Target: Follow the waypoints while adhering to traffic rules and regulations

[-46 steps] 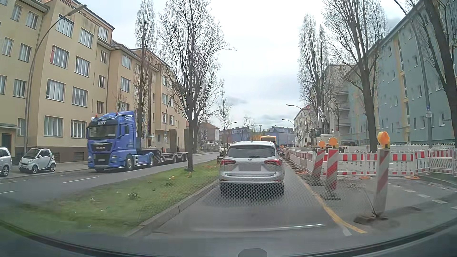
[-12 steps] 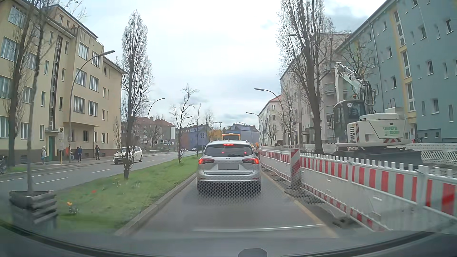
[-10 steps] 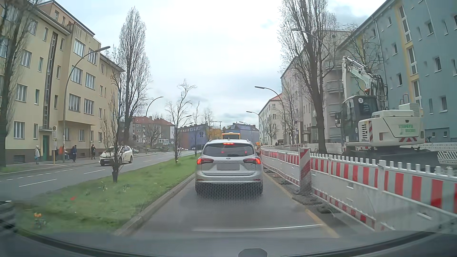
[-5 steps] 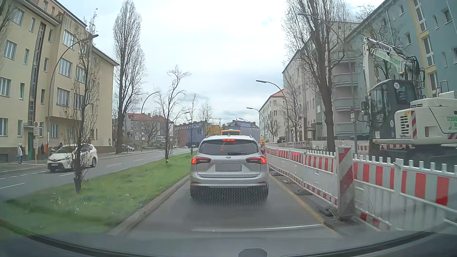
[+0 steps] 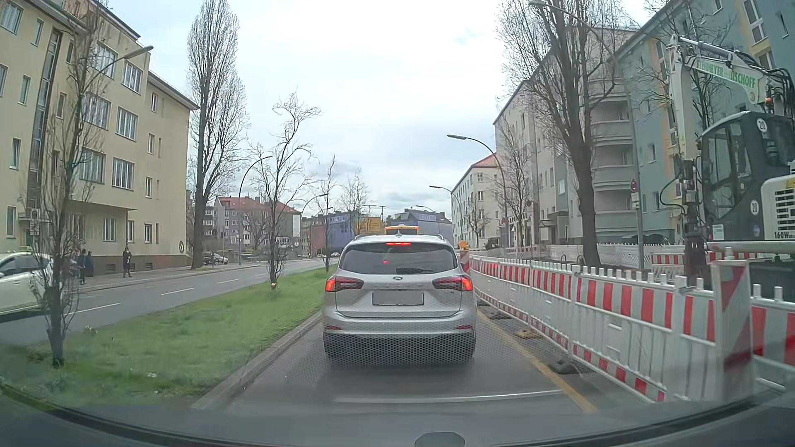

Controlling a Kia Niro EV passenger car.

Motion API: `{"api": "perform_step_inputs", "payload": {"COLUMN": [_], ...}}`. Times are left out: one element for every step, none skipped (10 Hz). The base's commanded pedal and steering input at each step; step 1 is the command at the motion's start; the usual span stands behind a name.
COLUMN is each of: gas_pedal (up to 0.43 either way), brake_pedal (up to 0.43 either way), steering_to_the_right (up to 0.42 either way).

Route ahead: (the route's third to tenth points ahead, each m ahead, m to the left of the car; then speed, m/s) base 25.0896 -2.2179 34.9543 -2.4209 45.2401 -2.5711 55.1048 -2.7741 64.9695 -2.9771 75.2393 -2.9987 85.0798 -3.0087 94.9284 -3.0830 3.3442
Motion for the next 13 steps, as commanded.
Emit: {"api": "perform_step_inputs", "payload": {"gas_pedal": [0.000,0.000,0.000,0.000,0.000,0.000,0.000,0.000,0.000,0.000,0.000,0.000,0.000], "brake_pedal": [0.244,0.226,0.195,0.183,0.165,0.152,0.146,0.146,0.146,0.146,0.146,0.146,0.128], "steering_to_the_right": [-0.002,-0.004,-0.005,-0.004,-0.004,-0.004,-0.004,-0.004,-0.004,-0.004,-0.004,-0.004,-0.004]}}
